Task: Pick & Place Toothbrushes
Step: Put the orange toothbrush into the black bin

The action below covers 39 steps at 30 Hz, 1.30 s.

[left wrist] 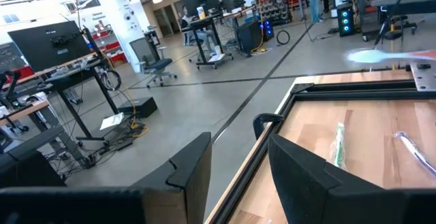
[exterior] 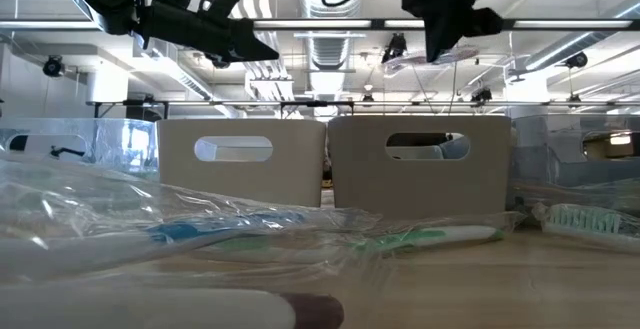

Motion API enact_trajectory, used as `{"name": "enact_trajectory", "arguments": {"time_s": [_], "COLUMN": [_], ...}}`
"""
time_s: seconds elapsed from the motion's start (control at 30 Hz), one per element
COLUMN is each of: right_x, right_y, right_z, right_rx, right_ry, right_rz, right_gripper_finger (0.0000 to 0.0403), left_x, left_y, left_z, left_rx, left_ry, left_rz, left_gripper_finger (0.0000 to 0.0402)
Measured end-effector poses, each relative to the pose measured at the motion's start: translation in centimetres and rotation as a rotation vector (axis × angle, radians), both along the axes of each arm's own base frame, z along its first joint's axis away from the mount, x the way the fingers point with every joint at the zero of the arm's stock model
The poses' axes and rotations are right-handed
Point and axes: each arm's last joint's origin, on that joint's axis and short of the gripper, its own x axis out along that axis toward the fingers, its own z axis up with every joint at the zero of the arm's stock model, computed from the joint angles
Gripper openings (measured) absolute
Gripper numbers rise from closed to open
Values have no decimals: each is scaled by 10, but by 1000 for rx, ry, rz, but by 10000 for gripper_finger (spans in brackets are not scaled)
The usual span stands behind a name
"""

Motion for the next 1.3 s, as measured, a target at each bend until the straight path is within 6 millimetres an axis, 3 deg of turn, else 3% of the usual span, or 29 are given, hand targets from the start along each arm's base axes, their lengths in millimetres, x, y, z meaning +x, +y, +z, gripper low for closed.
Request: {"name": "enact_trajectory", "arguments": {"time_s": [0.23, 0.47, 0.8, 1.03, 1.3], "right_x": [3, 13, 31, 11, -17], "right_y": [25, 48, 75, 70, 71], "right_z": [1, 2, -28, -51, -66], "right_rx": [-133, -423, -594, -738, -822], "right_ry": [9, -43, -166, -339, -773], "right_rz": [58, 149, 359, 359, 497], "right_gripper_finger": [31, 28, 27, 27, 27], "left_x": [0, 0, 0, 0, 6], "left_y": [0, 0, 0, 0, 1], "left_z": [0, 0, 0, 0, -7], "left_rx": [0, 0, -10, -59, -255], "left_ry": [0, 0, -6, -44, -130], "left_rz": [0, 0, 0, -1, -79], "left_gripper_finger": [151, 151, 151, 151, 151]}}
